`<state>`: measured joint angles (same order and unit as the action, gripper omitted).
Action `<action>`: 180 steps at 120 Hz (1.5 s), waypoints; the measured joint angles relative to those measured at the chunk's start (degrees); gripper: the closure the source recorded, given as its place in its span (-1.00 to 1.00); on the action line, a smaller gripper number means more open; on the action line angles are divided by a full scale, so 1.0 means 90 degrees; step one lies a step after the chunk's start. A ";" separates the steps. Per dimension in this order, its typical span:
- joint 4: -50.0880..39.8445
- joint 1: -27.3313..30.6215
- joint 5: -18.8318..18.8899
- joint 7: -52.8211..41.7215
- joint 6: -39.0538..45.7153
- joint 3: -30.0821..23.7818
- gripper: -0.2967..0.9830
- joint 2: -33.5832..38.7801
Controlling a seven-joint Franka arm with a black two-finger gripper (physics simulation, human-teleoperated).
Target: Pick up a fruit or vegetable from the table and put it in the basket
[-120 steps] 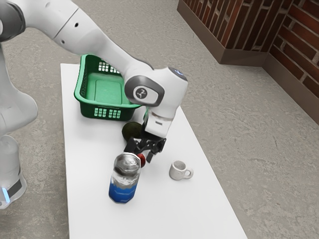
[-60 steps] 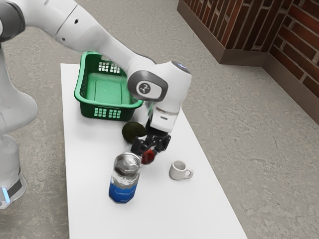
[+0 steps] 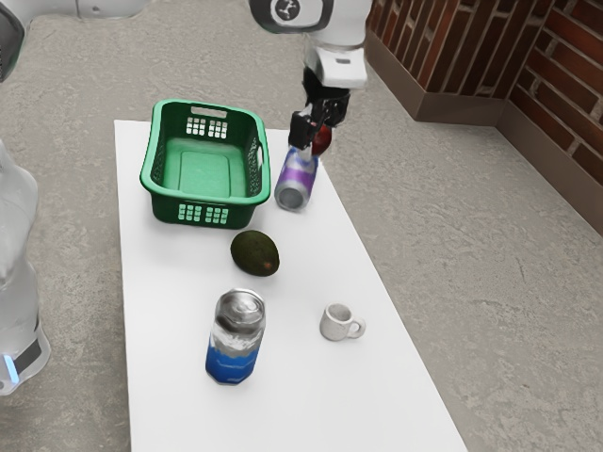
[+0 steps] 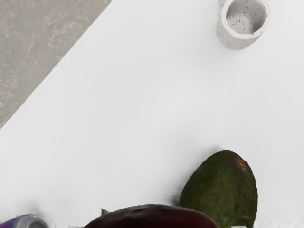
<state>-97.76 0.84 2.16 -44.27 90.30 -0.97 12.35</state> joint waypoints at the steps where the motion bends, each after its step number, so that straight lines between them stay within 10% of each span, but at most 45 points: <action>1: 0.0022 0.0156 0.0005 0.0025 -0.0043 -0.0079 -0.01 0.0003; 18: 0.0363 0.1621 0.0134 0.0481 -0.0896 -0.0907 0.05 0.0182; 52: 0.0170 0.2844 0.0227 0.1149 -0.1832 -0.0410 0.10 0.0100; 98: -0.0230 0.3213 -0.0007 0.1391 -0.1282 0.0172 0.09 -0.0848; 164: -0.2816 0.2894 0.0136 0.1533 -0.0005 0.0615 0.13 0.0952; 180: -0.2831 0.2877 0.0111 0.1539 0.0132 0.0641 -0.26 0.0959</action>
<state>-123.24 26.74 3.16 -30.42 91.49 4.80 20.98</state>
